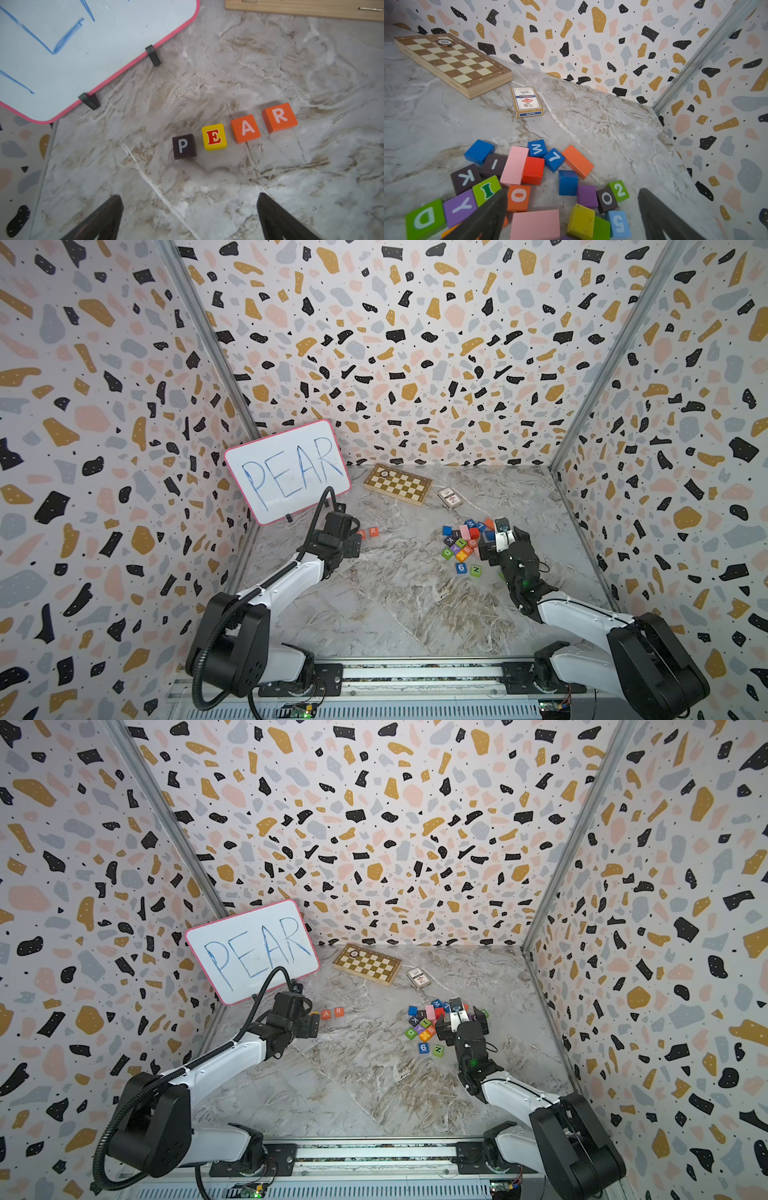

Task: Spell the uppercase word “pear” with letter blocks
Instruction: Reset both arms

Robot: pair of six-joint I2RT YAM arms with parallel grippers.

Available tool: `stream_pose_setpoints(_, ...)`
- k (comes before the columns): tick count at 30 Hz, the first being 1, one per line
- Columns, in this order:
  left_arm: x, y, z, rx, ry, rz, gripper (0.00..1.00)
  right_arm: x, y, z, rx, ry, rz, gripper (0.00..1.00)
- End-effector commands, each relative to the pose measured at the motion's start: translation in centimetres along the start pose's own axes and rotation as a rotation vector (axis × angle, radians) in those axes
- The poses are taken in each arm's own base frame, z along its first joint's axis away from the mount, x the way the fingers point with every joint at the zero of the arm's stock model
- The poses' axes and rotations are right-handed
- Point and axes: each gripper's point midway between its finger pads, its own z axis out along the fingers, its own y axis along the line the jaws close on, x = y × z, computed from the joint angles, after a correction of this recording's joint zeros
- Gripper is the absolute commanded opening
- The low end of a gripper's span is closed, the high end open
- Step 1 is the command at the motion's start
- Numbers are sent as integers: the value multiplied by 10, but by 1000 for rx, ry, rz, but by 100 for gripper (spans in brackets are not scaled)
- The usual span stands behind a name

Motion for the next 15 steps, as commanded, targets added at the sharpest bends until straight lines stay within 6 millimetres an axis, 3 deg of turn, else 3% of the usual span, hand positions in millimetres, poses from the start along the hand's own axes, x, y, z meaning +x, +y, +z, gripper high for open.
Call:
stream_pose_setpoints(1, -35, 1, 4, 90, -165, 34, 99, 8, -29, 1, 44, -71, 70, 100)
stream_pose_setpoints(4, -35, 3, 14, 169, -170, 18, 97, -6, -46, -8, 59, -191, 128, 99)
stream_pose_setpoints(6, -35, 9, 21, 136, -180, 61, 88, 2, -55, -9, 3, -223, 207, 99)
stream_pose_setpoints(9, -17, 22, 17, 100, -312, -6, 99, 8, -49, -3, -29, -260, 199, 99)
stream_pose_setpoints(12, -14, 38, 21, 36, -344, -52, 99, 18, -37, 23, -92, -128, 181, 99)
stream_pose_setpoints(15, -6, 55, 23, 8, -378, -138, 99, 19, -38, 25, -91, -120, 179, 99)
